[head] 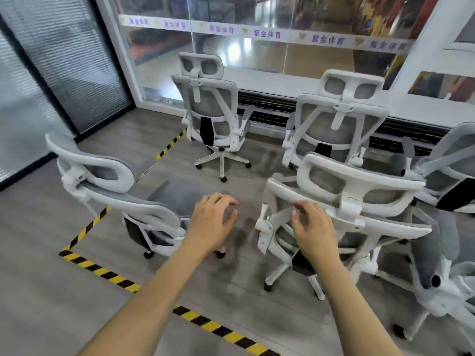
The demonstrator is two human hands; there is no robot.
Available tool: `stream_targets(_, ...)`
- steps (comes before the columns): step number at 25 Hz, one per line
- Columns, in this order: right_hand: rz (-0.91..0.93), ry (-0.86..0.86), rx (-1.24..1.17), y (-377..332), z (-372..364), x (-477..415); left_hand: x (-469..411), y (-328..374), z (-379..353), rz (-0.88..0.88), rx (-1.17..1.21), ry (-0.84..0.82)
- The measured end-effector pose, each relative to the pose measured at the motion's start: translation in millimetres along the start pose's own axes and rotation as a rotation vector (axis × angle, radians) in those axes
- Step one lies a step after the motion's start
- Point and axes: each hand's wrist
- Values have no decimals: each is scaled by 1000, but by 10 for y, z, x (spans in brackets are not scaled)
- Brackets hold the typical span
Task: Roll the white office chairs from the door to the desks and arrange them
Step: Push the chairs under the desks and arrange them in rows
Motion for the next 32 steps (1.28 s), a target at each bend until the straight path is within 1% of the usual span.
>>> stream_targets(7,89,-113,-78,-1535,-1237,744,1152,-1252,1206,105,-13,40)
stream_targets(10,117,-194,-81,-2124,-1775,969,1594,-1783,1629,199,-29,52)
stream_targets(13,149,-259,-97,-2585,-2235,1003,1827,-2296,1913,259,-31,57)
stream_targets(15,151,-278,-94,-2831,-2510,927,1830,-2661,2049,286,-32,44)
stream_targets(21,115,-267,-96,-3240,-3440,631,1461,-3839,2356,318,-94,0)
stream_targets(24,102,-233,0,-3331,-3793,573,1288,-4385,2396,270,-113,-34)
stream_targets(26,76,-215,72,-3334,-3923,620,1232,-4721,2376,279,-116,-86)
stream_targets(28,77,-157,139,-3284,-4026,684,1194,-5033,2326,273,-142,-156)
stream_targets(29,48,-119,166,-3262,-4068,695,1168,-5172,2297,253,-169,-190)
stream_targets(31,-67,-36,222,-3236,-4141,759,1115,-5390,2224,180,-191,-246)
stream_targets(32,-104,10,238,-3239,-4182,818,1127,-5460,2184,155,-169,-246)
Point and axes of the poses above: each hand's wrist, its own x-axis away from the middle knuckle, its own z-axis out of the back of the hand, y = z × x, and after that the axes turned 14 degrees about -z, right-handed
